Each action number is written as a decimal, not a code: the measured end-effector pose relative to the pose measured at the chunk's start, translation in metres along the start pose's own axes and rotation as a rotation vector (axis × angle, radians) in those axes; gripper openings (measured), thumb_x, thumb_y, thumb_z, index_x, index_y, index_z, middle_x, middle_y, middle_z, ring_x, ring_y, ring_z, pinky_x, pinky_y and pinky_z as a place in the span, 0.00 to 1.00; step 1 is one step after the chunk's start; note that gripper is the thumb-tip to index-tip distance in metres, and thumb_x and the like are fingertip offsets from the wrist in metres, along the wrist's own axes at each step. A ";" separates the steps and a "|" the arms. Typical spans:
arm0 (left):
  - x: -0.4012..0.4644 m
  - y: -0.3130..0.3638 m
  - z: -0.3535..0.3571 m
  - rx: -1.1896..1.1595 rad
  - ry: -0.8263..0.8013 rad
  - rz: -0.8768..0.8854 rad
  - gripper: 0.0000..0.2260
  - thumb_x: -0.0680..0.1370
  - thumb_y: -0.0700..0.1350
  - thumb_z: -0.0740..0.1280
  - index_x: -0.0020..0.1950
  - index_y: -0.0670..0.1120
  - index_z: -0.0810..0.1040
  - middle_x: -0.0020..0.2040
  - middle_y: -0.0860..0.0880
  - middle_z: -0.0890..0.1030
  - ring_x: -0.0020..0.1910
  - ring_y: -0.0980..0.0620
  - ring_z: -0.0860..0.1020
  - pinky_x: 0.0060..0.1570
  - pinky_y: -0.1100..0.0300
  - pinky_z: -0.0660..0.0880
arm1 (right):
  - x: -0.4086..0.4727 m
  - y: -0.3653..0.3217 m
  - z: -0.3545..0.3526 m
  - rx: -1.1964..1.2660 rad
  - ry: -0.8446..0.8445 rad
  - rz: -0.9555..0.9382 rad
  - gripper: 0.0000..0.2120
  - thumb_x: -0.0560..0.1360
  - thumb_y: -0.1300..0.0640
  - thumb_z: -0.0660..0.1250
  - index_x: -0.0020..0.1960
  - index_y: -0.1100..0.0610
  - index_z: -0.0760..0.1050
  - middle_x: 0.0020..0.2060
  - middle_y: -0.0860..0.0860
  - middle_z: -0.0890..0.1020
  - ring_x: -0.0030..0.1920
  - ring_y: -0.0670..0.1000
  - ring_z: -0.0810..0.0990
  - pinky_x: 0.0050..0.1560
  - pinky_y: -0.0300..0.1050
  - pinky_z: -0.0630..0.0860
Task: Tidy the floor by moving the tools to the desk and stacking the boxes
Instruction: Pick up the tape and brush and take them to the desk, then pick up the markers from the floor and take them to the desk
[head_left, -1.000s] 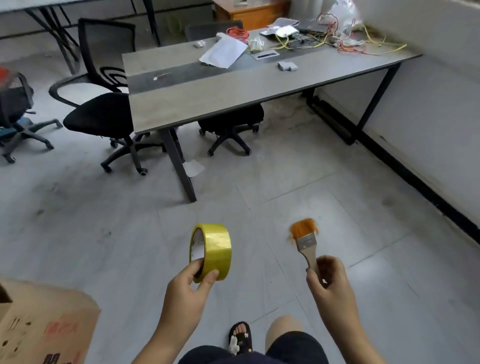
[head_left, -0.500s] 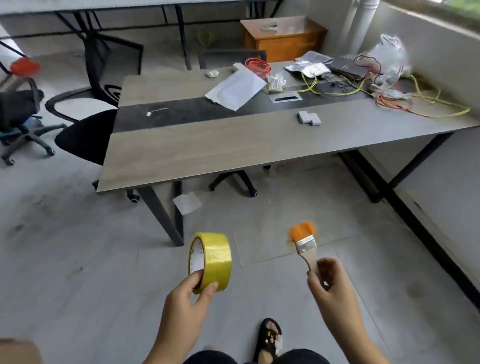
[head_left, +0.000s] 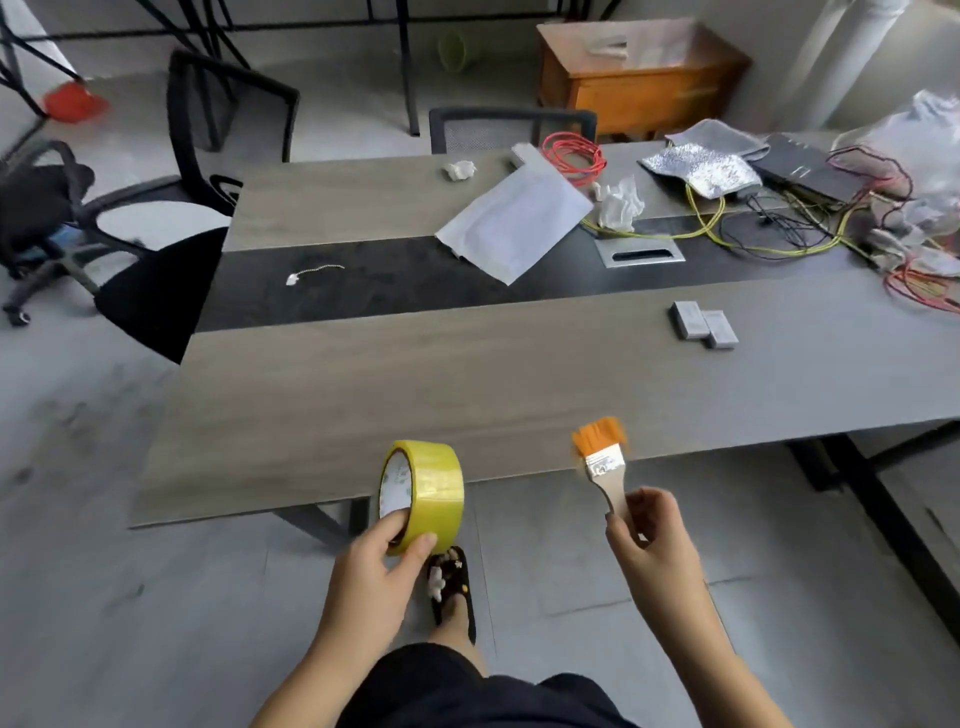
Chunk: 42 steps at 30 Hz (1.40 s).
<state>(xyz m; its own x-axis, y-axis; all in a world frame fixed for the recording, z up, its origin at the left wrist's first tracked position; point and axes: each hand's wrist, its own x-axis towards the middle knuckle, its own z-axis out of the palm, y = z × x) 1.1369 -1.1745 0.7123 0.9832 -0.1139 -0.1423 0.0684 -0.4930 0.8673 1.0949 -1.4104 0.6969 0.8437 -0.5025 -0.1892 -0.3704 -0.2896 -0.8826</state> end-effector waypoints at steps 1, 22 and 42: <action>0.026 0.001 -0.004 0.033 -0.014 0.014 0.09 0.75 0.40 0.68 0.43 0.56 0.77 0.39 0.56 0.82 0.40 0.65 0.77 0.37 0.74 0.68 | 0.019 -0.008 0.008 0.001 0.019 0.000 0.08 0.76 0.60 0.65 0.47 0.50 0.68 0.41 0.46 0.78 0.42 0.42 0.76 0.36 0.28 0.69; 0.307 -0.019 0.059 0.948 -0.179 0.262 0.10 0.62 0.42 0.79 0.36 0.49 0.79 0.30 0.54 0.78 0.33 0.49 0.79 0.48 0.55 0.59 | 0.306 -0.013 0.110 -0.597 -0.116 0.050 0.09 0.75 0.62 0.61 0.54 0.63 0.70 0.54 0.58 0.73 0.55 0.59 0.70 0.49 0.51 0.69; 0.204 0.055 0.028 0.017 0.150 -0.002 0.14 0.72 0.52 0.68 0.57 0.61 0.72 0.52 0.60 0.79 0.52 0.60 0.78 0.56 0.69 0.70 | 0.251 -0.075 0.045 -0.104 -0.602 -0.266 0.10 0.75 0.54 0.67 0.54 0.45 0.70 0.52 0.44 0.77 0.54 0.40 0.77 0.47 0.28 0.71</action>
<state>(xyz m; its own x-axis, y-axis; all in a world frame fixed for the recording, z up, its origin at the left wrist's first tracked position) 1.3362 -1.2491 0.7171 0.9974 0.0163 -0.0706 0.0691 -0.5081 0.8585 1.3521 -1.4785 0.6958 0.9700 0.1310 -0.2050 -0.1300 -0.4330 -0.8919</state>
